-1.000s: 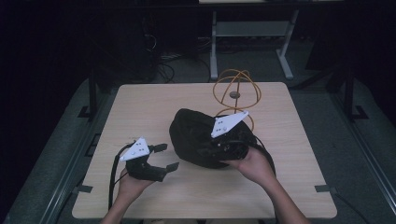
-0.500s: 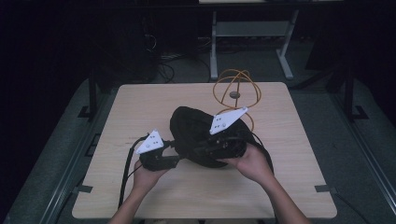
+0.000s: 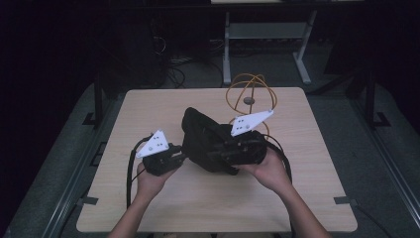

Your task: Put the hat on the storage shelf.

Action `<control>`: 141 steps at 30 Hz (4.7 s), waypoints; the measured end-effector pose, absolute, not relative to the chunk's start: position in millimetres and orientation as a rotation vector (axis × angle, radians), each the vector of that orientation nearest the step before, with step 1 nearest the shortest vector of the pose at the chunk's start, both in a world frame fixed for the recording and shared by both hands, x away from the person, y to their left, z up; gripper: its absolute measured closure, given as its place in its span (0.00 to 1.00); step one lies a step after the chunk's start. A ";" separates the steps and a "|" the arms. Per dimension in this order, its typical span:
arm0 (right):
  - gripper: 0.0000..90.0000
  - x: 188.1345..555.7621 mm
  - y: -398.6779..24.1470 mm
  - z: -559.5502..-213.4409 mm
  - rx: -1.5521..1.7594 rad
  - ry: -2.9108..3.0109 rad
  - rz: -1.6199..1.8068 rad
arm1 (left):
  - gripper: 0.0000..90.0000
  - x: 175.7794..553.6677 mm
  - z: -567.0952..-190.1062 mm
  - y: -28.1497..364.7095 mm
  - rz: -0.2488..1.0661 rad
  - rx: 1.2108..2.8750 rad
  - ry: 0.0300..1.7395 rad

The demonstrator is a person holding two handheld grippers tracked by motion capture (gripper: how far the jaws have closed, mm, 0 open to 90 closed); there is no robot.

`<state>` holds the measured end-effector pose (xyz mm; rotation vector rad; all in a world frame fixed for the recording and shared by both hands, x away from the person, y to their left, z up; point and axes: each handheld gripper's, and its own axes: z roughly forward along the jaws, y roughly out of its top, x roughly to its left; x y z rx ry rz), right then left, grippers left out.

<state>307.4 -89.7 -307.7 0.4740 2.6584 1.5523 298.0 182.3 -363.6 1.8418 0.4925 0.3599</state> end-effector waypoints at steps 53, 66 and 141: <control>0.32 293.2 -230.4 -404.7 0.961 2.498 1.429 | 0.91 335.2 -273.7 221.1 0.287 1.841 0.546; 0.30 286.2 -253.0 -417.4 1.032 2.453 1.412 | 0.91 352.2 -255.6 215.1 0.281 1.843 0.542; 0.27 289.8 -298.5 -425.5 1.169 2.301 1.386 | 0.91 477.9 -177.9 45.3 0.227 2.082 0.464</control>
